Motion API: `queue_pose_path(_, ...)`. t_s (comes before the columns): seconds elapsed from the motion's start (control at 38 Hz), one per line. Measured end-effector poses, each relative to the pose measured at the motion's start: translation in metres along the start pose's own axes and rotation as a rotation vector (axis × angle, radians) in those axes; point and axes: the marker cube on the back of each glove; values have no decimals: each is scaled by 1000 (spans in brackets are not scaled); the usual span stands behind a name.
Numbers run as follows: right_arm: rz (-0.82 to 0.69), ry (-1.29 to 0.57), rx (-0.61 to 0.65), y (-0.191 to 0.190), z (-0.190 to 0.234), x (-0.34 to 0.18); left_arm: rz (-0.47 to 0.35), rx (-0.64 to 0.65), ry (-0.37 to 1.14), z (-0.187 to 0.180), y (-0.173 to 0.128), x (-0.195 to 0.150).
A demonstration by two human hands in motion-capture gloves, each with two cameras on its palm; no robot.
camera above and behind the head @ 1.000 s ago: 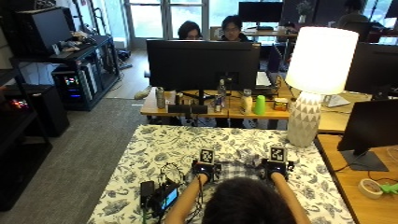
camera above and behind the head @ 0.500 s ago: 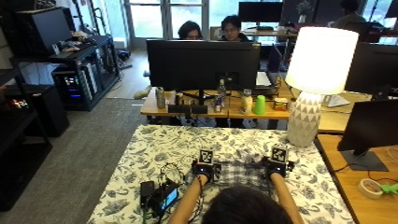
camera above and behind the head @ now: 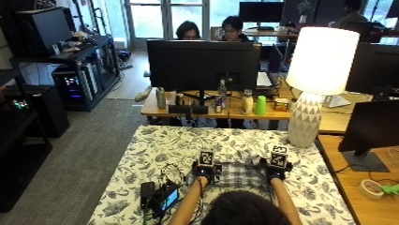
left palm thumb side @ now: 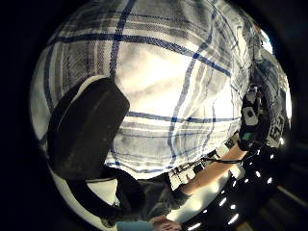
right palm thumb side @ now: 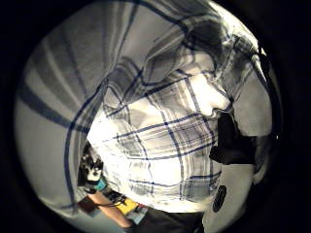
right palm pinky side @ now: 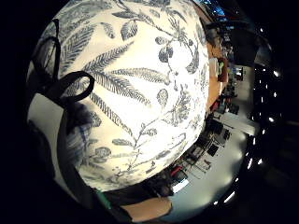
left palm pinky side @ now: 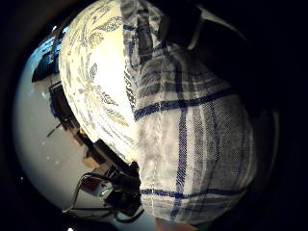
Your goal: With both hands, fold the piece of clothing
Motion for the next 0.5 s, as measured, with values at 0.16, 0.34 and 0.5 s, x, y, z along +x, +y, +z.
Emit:
queue_pose_path(0.16,-182,-20,343,-18,-13,-5,25,-1,5,3,5,0)
queue_pose_path(0.34,-428,-64,440,-9,-35,-15,47,17,24,1,5,-1)
queue_pose_path(0.5,-400,-59,420,30,-76,-7,0,64,36,-15,8,-12)
